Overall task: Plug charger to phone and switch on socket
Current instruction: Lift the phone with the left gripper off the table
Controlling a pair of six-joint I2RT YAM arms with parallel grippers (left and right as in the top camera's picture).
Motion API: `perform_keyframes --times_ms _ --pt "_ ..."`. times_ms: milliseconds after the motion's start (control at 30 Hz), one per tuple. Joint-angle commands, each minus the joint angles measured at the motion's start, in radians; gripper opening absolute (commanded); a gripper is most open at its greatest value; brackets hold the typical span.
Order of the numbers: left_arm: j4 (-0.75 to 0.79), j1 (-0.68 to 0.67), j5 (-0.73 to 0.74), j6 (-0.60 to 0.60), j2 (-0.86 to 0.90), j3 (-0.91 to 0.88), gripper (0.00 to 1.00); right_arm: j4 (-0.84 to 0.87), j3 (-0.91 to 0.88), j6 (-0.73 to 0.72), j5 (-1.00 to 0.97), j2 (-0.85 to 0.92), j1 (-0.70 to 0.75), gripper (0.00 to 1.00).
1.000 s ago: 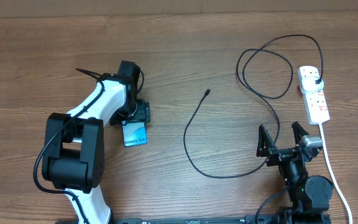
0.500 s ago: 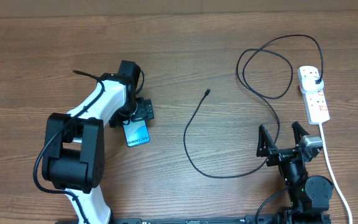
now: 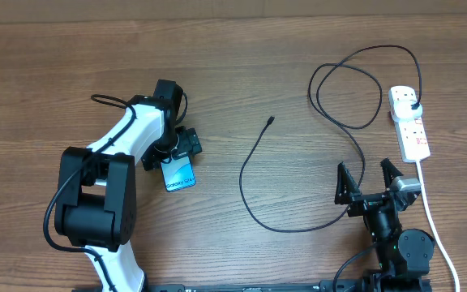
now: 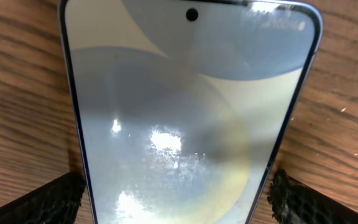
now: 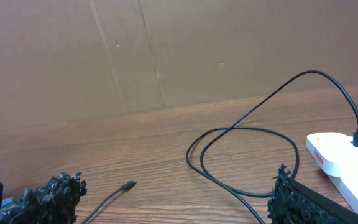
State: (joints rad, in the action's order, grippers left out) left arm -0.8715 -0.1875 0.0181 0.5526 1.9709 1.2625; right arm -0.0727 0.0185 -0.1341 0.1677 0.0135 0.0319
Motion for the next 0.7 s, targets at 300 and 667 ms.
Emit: perform_keyframes --times_ms 300,667 --pt "-0.010 0.005 0.007 -0.014 0.069 -0.049 1.00 0.003 -0.011 0.002 -0.010 -0.011 -0.004 1.00" --pt "0.017 0.005 0.009 -0.028 0.069 -0.049 0.96 0.003 -0.011 0.002 -0.010 -0.011 -0.004 1.00"
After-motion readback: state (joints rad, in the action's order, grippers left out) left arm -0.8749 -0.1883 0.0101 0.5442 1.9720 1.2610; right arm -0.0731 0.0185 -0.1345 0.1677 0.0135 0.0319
